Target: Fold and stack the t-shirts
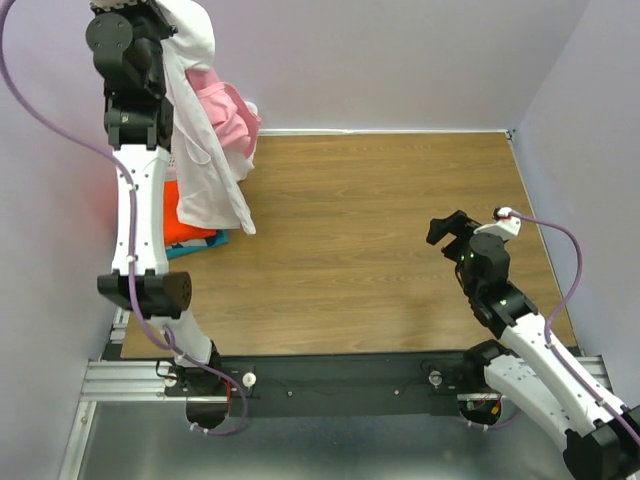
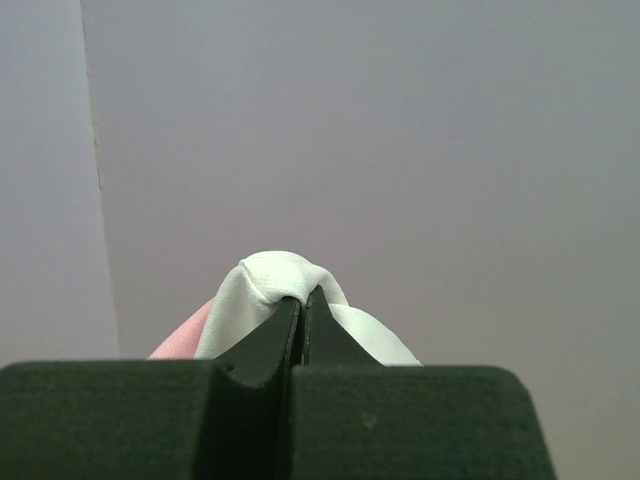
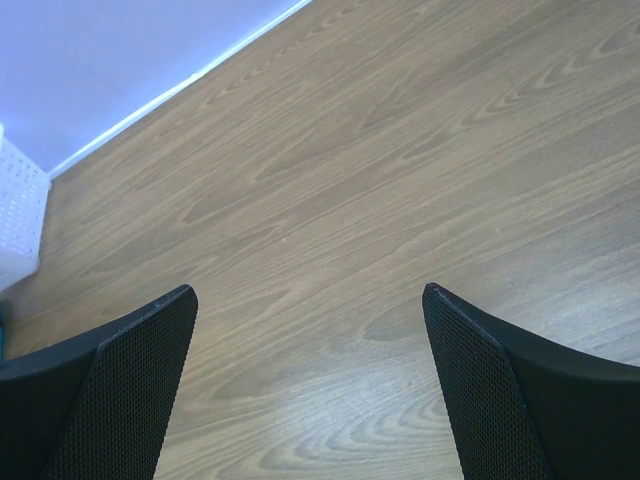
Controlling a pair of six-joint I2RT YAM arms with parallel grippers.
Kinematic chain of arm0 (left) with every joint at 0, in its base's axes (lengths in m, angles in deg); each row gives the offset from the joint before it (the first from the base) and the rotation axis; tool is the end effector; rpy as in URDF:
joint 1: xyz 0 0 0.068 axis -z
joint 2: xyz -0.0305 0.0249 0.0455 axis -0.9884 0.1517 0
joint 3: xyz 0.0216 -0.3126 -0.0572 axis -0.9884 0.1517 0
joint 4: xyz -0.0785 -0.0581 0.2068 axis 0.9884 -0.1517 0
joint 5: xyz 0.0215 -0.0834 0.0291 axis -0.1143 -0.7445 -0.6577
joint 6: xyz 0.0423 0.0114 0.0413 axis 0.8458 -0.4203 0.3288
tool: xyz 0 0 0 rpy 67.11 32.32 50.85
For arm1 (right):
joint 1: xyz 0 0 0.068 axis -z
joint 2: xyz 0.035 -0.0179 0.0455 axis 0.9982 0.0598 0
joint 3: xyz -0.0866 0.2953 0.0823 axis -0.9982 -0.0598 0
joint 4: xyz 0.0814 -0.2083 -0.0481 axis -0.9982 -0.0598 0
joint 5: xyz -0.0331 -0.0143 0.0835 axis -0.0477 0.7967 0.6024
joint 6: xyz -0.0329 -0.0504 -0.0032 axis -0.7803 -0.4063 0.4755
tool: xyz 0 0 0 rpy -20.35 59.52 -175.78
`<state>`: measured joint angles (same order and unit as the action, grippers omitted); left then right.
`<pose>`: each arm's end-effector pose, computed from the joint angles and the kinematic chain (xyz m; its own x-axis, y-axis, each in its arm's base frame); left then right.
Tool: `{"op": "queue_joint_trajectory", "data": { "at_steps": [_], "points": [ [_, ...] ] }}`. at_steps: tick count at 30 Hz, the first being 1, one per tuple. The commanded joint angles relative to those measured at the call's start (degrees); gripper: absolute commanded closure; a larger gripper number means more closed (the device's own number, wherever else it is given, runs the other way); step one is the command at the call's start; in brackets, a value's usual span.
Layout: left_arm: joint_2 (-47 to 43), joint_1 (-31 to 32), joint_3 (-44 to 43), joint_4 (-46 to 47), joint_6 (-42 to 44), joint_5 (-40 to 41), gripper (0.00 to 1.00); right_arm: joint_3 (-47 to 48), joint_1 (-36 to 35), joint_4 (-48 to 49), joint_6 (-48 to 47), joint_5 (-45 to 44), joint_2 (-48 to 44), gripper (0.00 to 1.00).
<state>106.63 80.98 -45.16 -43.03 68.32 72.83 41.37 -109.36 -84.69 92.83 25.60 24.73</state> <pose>0.3067 0.0084 0.6354 0.4661 -0.1744 -0.8674 -0.0579 0.9723 -0.2266 0.1088 0.0230 0.2990 -0.1564 0.4773 -0.8647 0.1962 0.8731 0.4464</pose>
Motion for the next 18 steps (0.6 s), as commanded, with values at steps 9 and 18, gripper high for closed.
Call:
{"op": "queue_joint_trajectory", "data": {
  "at_steps": [9,18],
  "points": [
    [17.61,-3.13,-11.66,5.96,0.64,3.42,1.0,0.82,0.11,0.39,-1.7,-4.68,7.64,0.0],
    [31.31,-5.24,-5.67,5.44,0.02,2.98,0.99,1.43,0.11,0.3,-1.61,-6.18,12.13,0.0]
  ]
}}
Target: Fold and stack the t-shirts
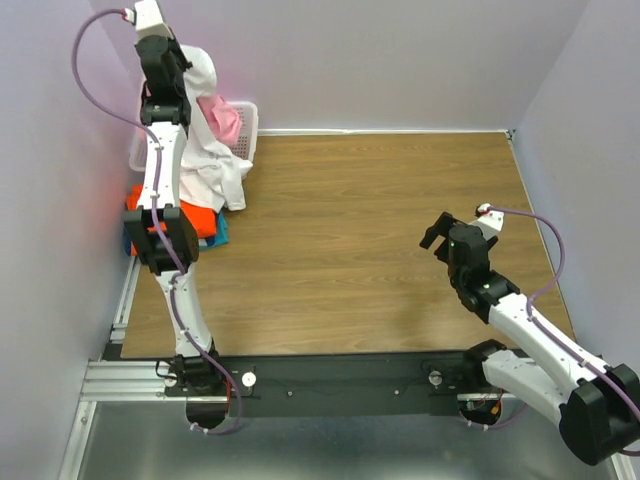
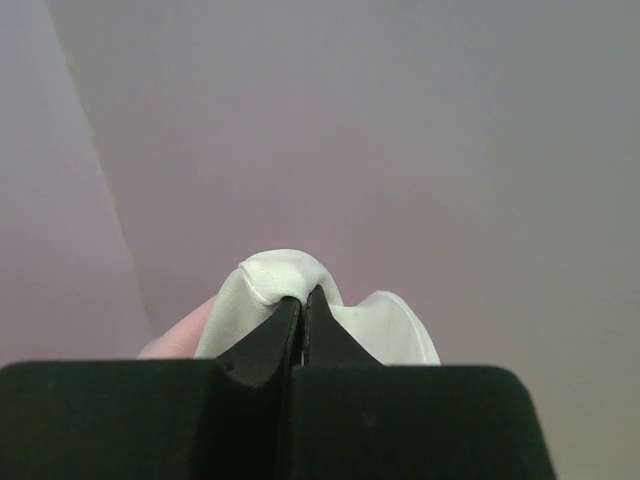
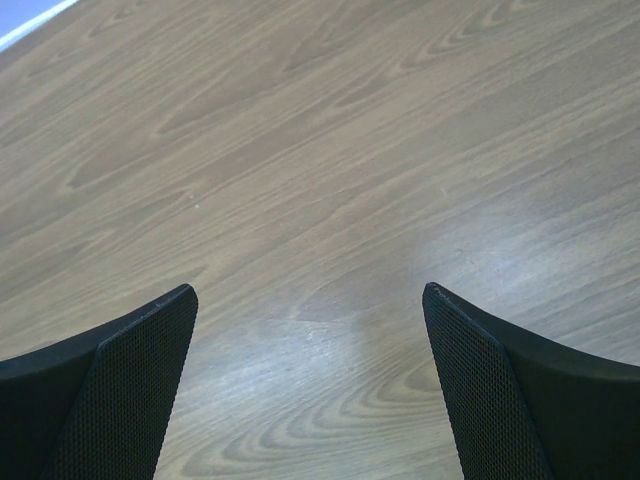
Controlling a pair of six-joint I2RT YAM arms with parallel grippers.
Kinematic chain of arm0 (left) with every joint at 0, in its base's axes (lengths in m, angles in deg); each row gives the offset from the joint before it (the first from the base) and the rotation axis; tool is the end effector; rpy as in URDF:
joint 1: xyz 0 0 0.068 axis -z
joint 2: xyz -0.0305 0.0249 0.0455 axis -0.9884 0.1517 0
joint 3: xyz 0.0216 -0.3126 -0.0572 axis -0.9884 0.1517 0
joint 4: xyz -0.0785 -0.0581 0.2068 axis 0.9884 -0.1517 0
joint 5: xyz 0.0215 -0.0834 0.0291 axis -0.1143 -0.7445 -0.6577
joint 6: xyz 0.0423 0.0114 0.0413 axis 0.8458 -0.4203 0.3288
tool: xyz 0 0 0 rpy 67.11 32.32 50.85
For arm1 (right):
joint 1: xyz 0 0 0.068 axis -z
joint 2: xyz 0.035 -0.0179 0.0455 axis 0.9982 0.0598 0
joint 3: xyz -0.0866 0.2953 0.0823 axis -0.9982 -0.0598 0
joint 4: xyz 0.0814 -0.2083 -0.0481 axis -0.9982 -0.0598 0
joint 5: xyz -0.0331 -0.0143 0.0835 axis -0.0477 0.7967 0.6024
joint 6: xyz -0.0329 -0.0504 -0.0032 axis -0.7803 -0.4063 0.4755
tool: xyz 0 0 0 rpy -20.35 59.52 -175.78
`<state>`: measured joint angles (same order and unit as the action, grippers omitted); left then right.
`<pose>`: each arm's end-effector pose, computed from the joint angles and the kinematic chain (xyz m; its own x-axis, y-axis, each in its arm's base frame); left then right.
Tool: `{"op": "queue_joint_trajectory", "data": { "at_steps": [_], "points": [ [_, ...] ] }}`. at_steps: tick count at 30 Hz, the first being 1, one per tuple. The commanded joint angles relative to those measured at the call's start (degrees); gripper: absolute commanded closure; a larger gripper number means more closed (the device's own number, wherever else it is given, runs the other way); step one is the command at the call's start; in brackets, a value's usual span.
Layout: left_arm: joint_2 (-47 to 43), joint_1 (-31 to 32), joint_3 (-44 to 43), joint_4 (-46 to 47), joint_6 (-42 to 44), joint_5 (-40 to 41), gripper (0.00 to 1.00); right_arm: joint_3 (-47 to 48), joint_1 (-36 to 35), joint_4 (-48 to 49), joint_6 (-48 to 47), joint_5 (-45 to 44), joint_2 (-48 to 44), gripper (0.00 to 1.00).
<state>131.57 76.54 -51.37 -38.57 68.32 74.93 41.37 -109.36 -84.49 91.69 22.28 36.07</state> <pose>0.4847 0.0486 0.5089 0.2570 -0.1550 -0.9539 -0.2211 0.9514 -0.2142 0.1408 0.0341 0.2788 -0.2874 0.3894 -0.8751 0.3045 0.9034 0.3020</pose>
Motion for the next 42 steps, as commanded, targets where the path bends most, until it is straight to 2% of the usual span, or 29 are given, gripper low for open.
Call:
{"op": "queue_joint_trajectory", "data": {
  "at_steps": [1,3,4,6,7,12,18,21,22,23,24,28,32,35,42],
  "points": [
    [7.69,-0.89,-0.25,0.37,0.2,0.79,0.94,1.43,0.11,0.11,-0.56,-3.03,0.88,0.0],
    [11.3,-1.42,-0.96,-2.18,0.11,1.49,0.87,1.61,0.11,0.11,-0.65,-3.38,0.88,0.0],
    [12.44,-1.51,-0.7,-2.62,0.11,1.5,0.64,1.61,0.11,0.11,-0.73,-3.56,0.79,0.0],
    [12.45,-1.77,0.35,-3.06,0.29,1.85,0.29,1.52,0.11,0.19,-0.65,-3.65,0.88,0.0],
    [11.75,-1.77,1.32,-3.24,0.37,2.81,0.07,1.61,0.11,0.11,-0.65,-3.56,0.96,0.0],
    [5.34,-1.77,6.23,-6.31,-0.33,2.82,0.06,1.79,0.11,0.11,-0.38,-2.33,1.23,0.0],
    [-3.45,-1.77,12.48,-17.99,-4.28,-1.57,0.06,1.26,0.11,0.11,0.14,-1.45,0.0,0.0],
    [-7.06,-1.86,20.99,-21.34,-6.74,-2.81,0.05,1.08,0.11,0.19,0.58,-0.57,-0.79,0.0],
    [-13.33,-1.86,32.85,-20.13,-10.66,-3.16,0.05,0.91,0.11,0.11,0.67,-0.66,-1.4,0.0],
    [-13.39,-1.86,32.97,-18.64,-10.96,-3.16,0.05,0.91,0.11,0.11,0.67,-0.57,-1.76,0.0],
    [-14.87,-1.86,39.41,-17.06,-11.22,-5.08,0.05,0.73,0.11,0.11,0.76,-0.31,-2.02,0.0],
    [-21.02,-1.77,50.18,-10.55,-12.46,-9.39,0.05,0.47,0.11,0.28,1.29,0.13,-3.34,0.0],
    [-21.65,-1.77,53.09,-9.31,-12.55,-12.82,0.05,0.47,0.11,0.19,1.55,0.66,-3.52,0.0],
    [-21.91,-1.6,53.53,-8.78,-12.46,-12.13,0.05,0.29,0.11,0.19,1.55,1.01,-3.78,0.0],
    [-18.14,-1.68,50.82,-9.48,-11.93,-12.56,0.05,0.03,0.11,0.11,1.55,0.66,-4.57,0.0]
  ]
}}
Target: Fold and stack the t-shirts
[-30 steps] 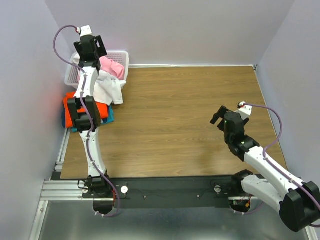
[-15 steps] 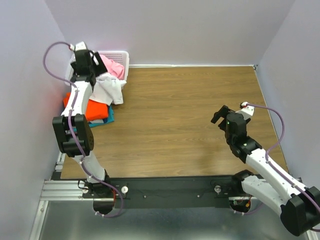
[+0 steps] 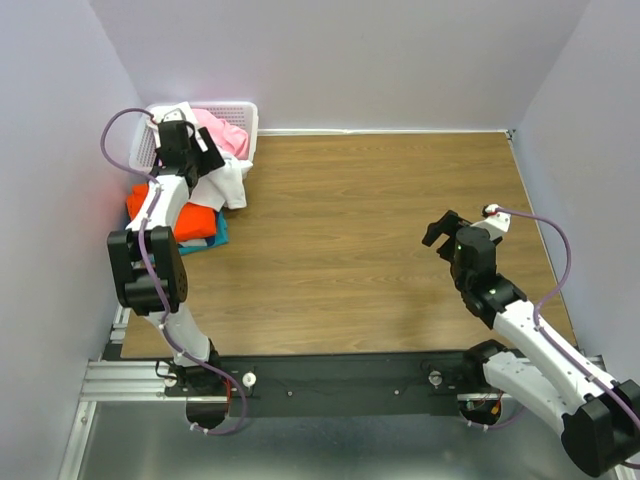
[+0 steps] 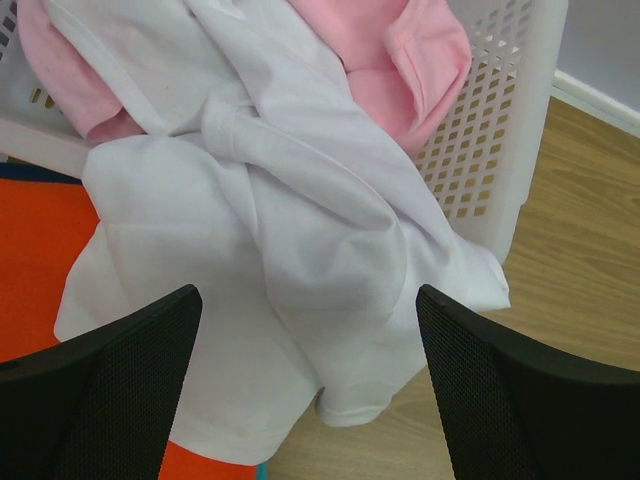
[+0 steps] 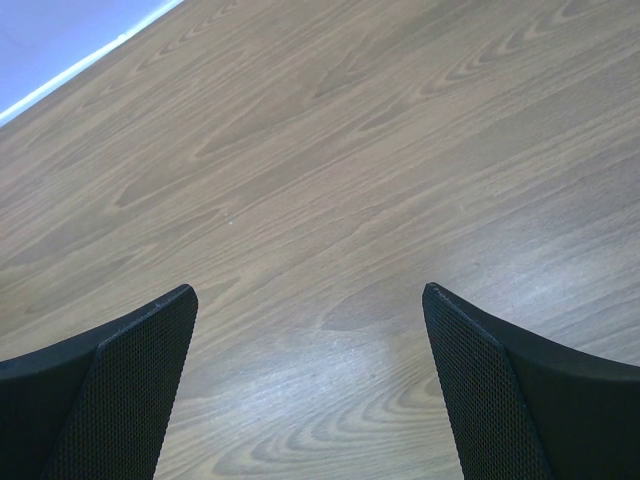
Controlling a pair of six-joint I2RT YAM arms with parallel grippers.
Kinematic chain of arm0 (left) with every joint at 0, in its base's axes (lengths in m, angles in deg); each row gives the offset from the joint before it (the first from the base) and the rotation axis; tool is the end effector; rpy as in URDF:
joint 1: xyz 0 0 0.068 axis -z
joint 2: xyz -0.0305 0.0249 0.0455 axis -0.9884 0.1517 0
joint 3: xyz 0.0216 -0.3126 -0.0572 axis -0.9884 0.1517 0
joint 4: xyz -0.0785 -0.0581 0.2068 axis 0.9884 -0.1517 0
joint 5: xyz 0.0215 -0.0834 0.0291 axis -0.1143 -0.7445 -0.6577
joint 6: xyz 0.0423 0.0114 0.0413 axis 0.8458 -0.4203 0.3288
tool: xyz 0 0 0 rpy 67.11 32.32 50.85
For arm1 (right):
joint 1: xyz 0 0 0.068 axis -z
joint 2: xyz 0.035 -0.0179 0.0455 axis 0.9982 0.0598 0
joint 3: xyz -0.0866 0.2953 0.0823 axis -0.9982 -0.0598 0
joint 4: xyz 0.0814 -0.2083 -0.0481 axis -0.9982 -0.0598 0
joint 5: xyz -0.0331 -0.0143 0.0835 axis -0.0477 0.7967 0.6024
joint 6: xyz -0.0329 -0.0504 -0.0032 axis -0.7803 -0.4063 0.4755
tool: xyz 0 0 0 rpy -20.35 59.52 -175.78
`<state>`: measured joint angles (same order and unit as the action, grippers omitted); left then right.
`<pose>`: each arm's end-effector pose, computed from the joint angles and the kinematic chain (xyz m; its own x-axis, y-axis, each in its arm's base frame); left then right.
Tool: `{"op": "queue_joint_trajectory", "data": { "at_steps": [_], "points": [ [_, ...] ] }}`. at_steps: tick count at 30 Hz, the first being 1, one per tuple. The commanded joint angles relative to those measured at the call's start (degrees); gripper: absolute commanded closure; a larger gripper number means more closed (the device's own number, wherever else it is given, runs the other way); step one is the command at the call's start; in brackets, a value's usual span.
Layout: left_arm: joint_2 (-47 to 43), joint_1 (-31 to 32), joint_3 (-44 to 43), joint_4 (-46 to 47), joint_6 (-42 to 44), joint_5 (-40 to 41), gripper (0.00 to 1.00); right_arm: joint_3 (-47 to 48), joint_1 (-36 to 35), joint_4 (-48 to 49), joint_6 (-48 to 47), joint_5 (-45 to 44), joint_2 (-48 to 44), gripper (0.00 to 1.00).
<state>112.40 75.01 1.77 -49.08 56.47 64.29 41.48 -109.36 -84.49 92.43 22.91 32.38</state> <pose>0.3987 0.0439 0.3335 -0.4474 -0.4285 -0.7850 -0.3026 0.8985 -0.3180 0.1309 0.0304 0.2868 -0.2357 0.4245 -0.8742 0.2793 0.8912 0.3574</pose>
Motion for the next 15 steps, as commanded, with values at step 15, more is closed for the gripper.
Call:
{"op": "queue_joint_trajectory", "data": {
  "at_steps": [15],
  "points": [
    [8.59,0.28,-9.79,-3.27,0.0,-0.6,0.28,-0.08,0.11,0.11,0.46,-1.91,-0.97,0.0]
  ]
}}
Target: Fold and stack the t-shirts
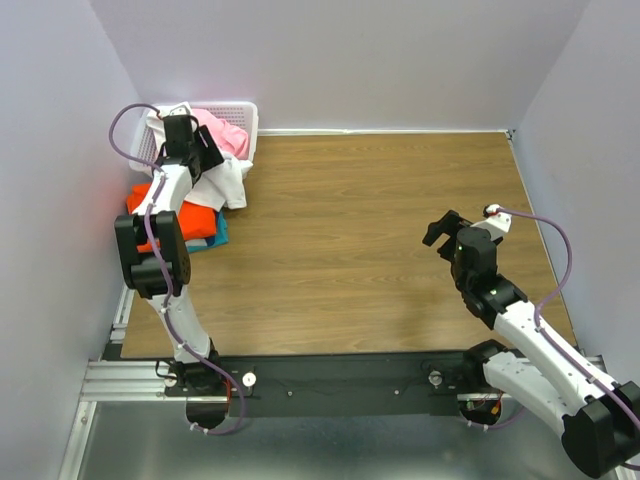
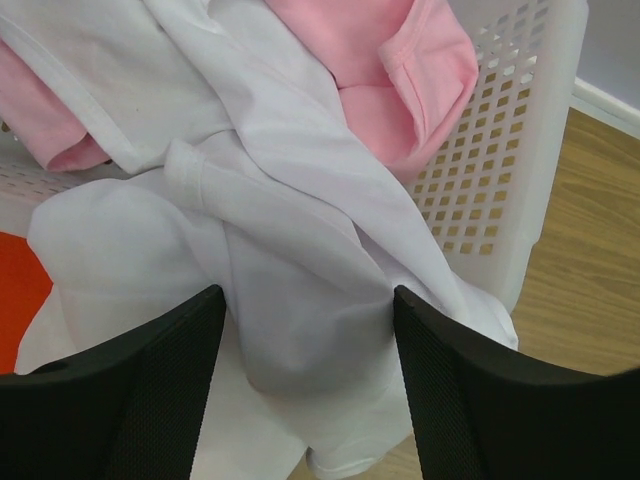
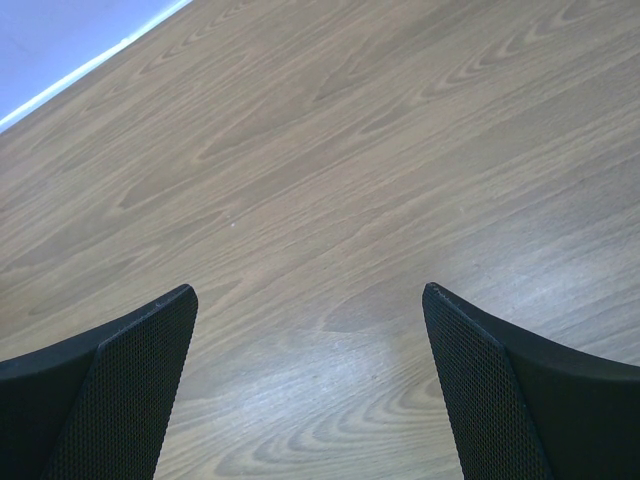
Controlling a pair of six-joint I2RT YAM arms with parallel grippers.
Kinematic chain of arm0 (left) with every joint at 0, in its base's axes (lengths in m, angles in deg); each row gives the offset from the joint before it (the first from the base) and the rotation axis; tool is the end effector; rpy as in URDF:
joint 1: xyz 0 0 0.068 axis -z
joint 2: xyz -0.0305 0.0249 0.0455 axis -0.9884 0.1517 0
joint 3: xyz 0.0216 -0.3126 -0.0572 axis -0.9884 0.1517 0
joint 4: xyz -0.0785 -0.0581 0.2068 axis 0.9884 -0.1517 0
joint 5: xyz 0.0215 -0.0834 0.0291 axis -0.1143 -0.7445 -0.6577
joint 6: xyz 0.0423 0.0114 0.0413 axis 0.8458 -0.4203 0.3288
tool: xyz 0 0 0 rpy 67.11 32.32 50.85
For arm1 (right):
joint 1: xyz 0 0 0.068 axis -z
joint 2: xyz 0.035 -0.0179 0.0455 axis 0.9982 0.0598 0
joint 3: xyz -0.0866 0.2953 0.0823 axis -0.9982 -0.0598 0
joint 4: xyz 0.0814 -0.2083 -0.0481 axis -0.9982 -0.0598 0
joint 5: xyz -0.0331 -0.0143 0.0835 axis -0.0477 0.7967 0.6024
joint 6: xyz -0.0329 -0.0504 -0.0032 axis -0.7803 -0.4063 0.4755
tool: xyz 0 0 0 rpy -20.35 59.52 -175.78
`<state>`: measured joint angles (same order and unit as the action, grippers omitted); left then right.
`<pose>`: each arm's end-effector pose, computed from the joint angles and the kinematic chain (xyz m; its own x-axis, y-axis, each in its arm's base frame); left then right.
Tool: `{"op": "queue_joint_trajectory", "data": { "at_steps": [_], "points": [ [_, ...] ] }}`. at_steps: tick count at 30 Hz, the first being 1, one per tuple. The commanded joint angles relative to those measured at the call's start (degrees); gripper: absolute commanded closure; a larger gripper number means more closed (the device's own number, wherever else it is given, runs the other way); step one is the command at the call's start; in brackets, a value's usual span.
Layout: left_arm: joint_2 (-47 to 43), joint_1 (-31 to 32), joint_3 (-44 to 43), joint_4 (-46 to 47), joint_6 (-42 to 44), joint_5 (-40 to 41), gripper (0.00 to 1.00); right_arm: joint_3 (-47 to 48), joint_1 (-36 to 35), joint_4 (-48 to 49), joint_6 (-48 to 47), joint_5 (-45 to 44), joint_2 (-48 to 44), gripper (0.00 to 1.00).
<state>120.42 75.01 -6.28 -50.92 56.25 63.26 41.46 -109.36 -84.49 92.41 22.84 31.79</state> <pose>0.4383 0.0475 0.3186 -0.4763 -0.4352 -0.7640 -0.3006 0.8972 -0.3236 0.1292 0.0296 0.2879 -0.2272 0.4275 -0.8750 0.2769 0.8898 0.3628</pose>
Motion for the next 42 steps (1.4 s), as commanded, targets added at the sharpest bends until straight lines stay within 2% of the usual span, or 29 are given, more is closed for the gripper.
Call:
{"op": "queue_joint_trajectory", "data": {
  "at_steps": [1,4,7,8,9,18,24,29,33,38,42],
  "points": [
    [0.74,0.37,-2.36,-1.53,0.4,0.42,0.38,-0.06,0.11,0.28,0.56,-1.93,-0.29,0.0],
    [1.79,0.46,-4.21,-3.28,1.27,0.34,0.58,0.03,0.11,0.11,0.48,-1.93,-0.38,0.0],
    [2.5,0.55,-5.61,-3.9,2.07,0.07,0.71,-0.23,0.11,0.11,0.39,-2.02,-0.9,0.0],
    [2.94,0.55,-5.97,-4.51,2.42,-0.01,0.88,-0.24,0.11,0.19,0.39,-2.02,-1.43,0.0],
    [3.12,0.55,-6.41,-4.69,2.42,0.16,1.0,-0.41,0.11,0.19,0.39,-2.19,-1.69,0.0],
    [-4.52,0.55,-6.67,-3.9,2.24,-0.54,1.0,-1.03,0.11,0.11,0.3,-2.02,-4.59,0.0],
    [-15.5,0.64,-7.29,-1.36,2.16,-2.3,1.0,-1.11,0.11,0.11,0.3,-0.44,-5.82,0.0],
    [-24.63,1.34,-11.15,-0.12,2.33,-2.83,1.0,-1.12,0.11,0.11,0.48,1.23,-6.88,0.0],
    [-30.09,4.67,-15.89,0.41,3.64,-2.66,1.0,-1.29,0.11,0.11,0.56,2.37,-8.02,0.0],
    [-35.28,13.19,-21.78,1.28,6.11,-0.89,1.0,-1.47,0.2,0.11,0.74,2.64,-8.46,0.0],
    [-38.36,17.51,-22.5,4.35,5.67,-4.22,1.0,-1.29,0.11,0.19,1.0,3.17,-8.2,0.0]
  ]
}}
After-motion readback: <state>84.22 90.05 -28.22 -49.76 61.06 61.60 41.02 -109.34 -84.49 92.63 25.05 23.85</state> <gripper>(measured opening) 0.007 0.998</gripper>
